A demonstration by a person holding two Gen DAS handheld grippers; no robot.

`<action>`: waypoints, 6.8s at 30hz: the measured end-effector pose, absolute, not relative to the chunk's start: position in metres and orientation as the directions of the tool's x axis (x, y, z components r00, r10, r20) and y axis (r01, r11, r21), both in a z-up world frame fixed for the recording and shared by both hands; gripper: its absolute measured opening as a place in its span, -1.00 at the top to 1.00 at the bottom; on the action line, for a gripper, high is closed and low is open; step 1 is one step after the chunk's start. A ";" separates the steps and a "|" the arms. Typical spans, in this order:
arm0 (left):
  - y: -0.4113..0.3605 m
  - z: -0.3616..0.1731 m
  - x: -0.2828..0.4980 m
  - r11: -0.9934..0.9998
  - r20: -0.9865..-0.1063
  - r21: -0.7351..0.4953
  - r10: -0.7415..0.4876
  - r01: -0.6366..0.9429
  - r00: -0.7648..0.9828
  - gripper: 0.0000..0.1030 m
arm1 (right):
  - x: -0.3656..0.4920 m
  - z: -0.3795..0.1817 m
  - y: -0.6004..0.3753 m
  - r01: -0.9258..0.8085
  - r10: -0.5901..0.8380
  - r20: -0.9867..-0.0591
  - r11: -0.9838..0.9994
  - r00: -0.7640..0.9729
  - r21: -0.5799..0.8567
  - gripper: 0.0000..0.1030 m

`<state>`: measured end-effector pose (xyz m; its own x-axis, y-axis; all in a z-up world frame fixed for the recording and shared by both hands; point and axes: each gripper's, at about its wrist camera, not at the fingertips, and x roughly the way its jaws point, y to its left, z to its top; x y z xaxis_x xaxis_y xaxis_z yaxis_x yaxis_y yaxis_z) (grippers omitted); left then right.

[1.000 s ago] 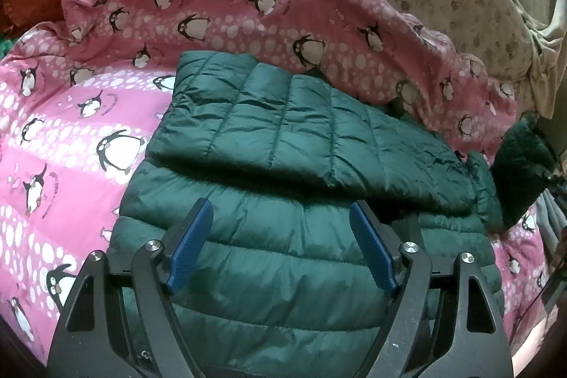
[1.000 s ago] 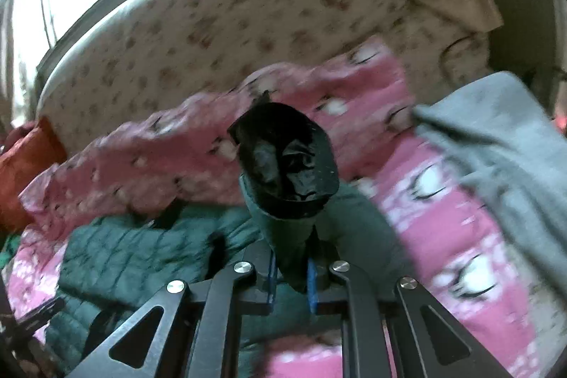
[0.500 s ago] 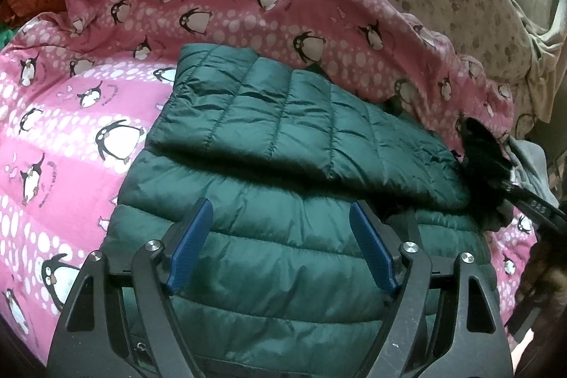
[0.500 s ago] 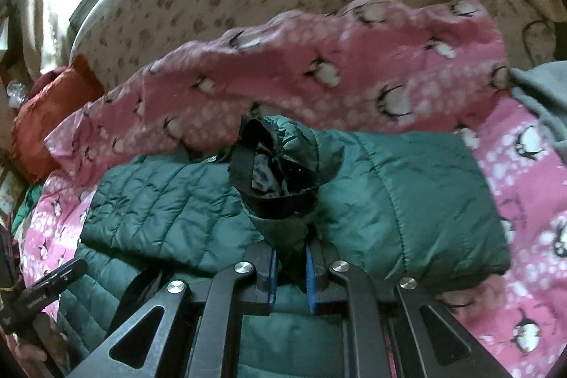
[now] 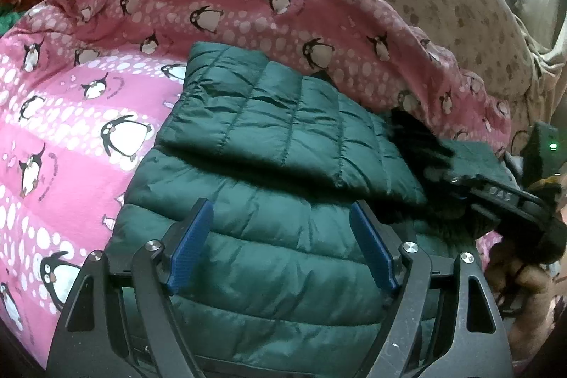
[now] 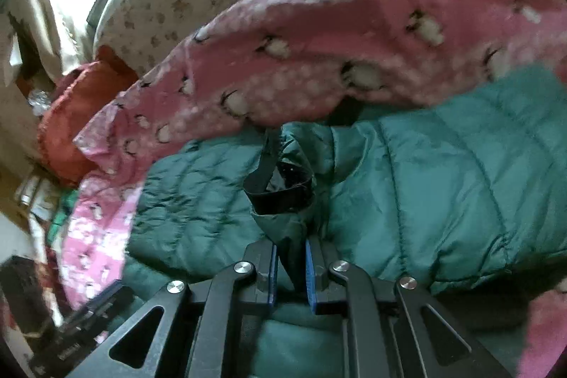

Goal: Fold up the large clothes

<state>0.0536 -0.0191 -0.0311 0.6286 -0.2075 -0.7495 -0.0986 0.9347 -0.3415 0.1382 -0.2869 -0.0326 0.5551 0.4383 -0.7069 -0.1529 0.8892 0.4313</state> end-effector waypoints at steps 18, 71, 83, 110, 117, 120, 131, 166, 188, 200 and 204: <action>-0.060 -0.012 0.056 0.905 -0.709 -0.425 -0.326 -0.010 0.625 -0.55 | 0.107 -0.004 -0.330 -0.161 0.516 -0.647 0.835 0.562 0.526 0.15; 0.029 -0.007 0.122 0.916 -0.714 -0.384 -0.216 -0.115 0.666 0.67 | 0.093 0.022 -0.396 -0.032 0.436 -0.571 0.812 0.696 0.582 0.16; 0.041 -0.027 0.110 0.915 -0.760 -0.368 -0.196 -0.162 0.620 0.40 | 0.129 -0.060 -0.340 -0.020 0.364 -0.781 0.911 0.507 0.411 0.15; 0.006 -0.059 0.185 0.982 -0.798 -0.107 0.007 -0.153 0.602 -0.40 | 0.176 -0.061 -0.311 -0.038 0.051 -0.800 0.999 0.598 0.035 0.09; 0.006 -0.059 0.186 0.980 -0.798 -0.119 0.002 -0.161 0.603 -0.40 | 0.141 -0.010 -0.294 -0.101 0.134 -0.710 0.991 0.691 0.088 0.09; 0.007 -0.059 0.185 0.979 -0.797 -0.128 -0.004 -0.162 0.603 -0.40 | 0.139 -0.014 -0.268 -0.181 0.191 -0.718 0.979 0.669 0.092 0.09; 0.006 -0.064 0.184 0.979 -0.790 -0.125 -0.001 -0.160 0.613 -0.47 | 0.137 -0.053 -0.245 -0.235 0.167 -0.785 0.972 0.596 0.029 0.09; 0.032 -0.032 0.107 0.975 -0.779 -0.163 -0.034 -0.149 0.626 -0.68 | 0.100 -0.058 -0.393 0.051 0.159 -0.809 0.973 0.566 0.227 0.38; 0.042 -0.031 0.031 0.979 -0.774 -0.167 -0.054 -0.121 0.630 -0.68 | 0.028 -0.051 -0.405 0.097 0.137 -0.810 0.968 0.571 0.232 0.23; 0.045 -0.039 -0.013 0.982 -0.791 -0.161 -0.067 -0.101 0.608 -0.68 | -0.029 -0.044 -0.397 0.077 0.126 -0.812 0.976 0.569 0.206 0.22; 0.041 -0.041 -0.026 0.984 -0.793 -0.155 -0.073 -0.085 0.605 -0.68 | -0.044 -0.045 -0.393 0.071 0.132 -0.811 0.976 0.570 0.208 0.22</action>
